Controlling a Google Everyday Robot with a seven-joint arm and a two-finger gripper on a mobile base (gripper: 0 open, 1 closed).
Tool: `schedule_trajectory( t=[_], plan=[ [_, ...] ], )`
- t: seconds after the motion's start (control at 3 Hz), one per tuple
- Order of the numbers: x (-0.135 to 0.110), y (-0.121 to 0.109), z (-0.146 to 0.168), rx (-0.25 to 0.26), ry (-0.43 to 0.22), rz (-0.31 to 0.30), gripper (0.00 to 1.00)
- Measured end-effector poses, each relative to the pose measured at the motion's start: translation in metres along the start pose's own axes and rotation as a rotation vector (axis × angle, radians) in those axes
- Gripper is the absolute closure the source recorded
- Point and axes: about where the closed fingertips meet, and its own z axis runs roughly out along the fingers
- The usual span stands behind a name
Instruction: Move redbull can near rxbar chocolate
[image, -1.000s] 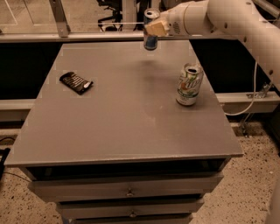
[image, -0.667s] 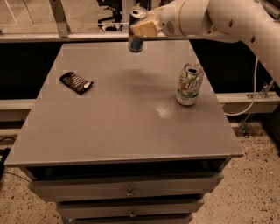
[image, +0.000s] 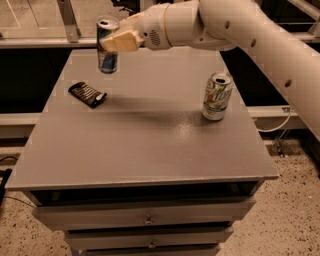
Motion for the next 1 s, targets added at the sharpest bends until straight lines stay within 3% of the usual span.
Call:
schedule_trajectory(
  t=[0.33,1.0],
  plan=[
    [0.0,0.021,0.024,-0.051,0.022,-0.029,1.0],
    [0.02,0.018,0.057,-0.053,0.105,-0.089,1.0]
  ],
)
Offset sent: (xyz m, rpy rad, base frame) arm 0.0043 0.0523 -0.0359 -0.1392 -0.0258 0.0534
